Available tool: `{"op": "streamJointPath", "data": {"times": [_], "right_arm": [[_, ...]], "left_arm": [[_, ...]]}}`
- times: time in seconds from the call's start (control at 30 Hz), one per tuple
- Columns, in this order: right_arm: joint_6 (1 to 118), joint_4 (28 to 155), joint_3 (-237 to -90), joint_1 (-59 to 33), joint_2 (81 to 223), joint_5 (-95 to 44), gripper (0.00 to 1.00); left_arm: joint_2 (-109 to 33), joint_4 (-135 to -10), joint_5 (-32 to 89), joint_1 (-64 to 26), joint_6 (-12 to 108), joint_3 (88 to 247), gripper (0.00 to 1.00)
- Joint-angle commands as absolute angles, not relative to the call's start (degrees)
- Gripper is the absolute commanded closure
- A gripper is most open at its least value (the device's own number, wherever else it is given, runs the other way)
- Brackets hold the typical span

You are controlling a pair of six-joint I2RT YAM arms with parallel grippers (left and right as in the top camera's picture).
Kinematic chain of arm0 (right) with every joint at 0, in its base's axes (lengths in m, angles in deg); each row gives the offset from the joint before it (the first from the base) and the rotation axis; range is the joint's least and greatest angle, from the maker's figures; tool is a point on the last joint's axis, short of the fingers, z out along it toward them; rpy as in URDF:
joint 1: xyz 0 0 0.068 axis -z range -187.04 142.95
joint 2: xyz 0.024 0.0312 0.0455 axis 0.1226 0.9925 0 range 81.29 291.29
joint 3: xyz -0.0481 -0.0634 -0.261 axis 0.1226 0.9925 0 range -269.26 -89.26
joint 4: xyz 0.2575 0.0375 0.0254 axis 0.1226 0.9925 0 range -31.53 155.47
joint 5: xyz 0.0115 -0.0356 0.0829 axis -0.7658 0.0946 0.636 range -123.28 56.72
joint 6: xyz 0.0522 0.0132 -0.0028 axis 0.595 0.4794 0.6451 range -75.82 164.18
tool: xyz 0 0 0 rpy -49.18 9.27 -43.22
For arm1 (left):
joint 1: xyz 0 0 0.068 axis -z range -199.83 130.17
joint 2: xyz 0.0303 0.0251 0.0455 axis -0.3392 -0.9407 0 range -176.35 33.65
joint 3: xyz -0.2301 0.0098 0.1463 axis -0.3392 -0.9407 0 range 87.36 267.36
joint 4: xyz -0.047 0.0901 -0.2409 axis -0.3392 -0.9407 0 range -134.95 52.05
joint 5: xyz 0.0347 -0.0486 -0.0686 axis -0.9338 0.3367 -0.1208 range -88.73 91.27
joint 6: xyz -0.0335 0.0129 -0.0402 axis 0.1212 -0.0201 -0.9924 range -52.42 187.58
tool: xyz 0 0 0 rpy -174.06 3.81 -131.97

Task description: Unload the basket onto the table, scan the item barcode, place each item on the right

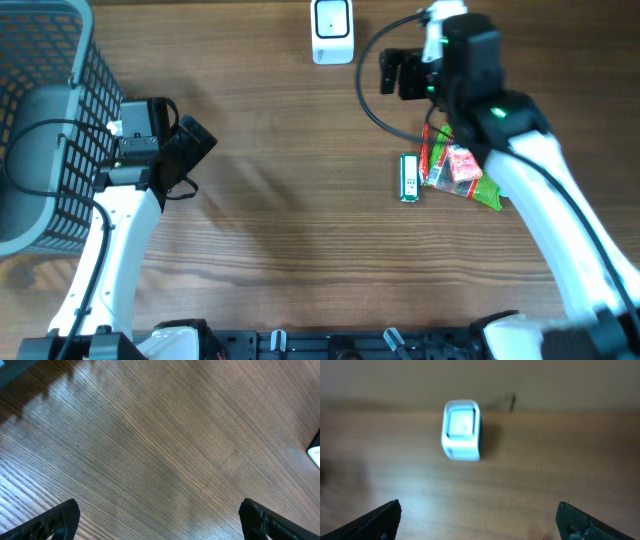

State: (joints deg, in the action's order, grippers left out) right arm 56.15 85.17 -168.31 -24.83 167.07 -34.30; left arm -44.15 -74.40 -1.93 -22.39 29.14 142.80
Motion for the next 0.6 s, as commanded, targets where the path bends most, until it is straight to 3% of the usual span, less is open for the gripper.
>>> {"op": "streamJointPath", "data": {"times": [0.0, 0.3, 0.57], "right_arm": [[56.23, 85.11, -168.46, -24.54, 158.70, -33.55, 0.00], [56.15, 86.81, -168.46, -24.54, 135.97, -33.60, 0.00], [56.19, 101.11, -164.66, -22.79, 114.66, -39.70, 0.00]], "left_arm": [[-44.32, -74.24, -2.89, -22.22, 29.80, 142.87, 0.00], [-44.32, -74.27, -2.89, -22.22, 29.80, 142.87, 0.00], [-44.32, -74.24, -2.89, -22.22, 29.80, 142.87, 0.00]]}}
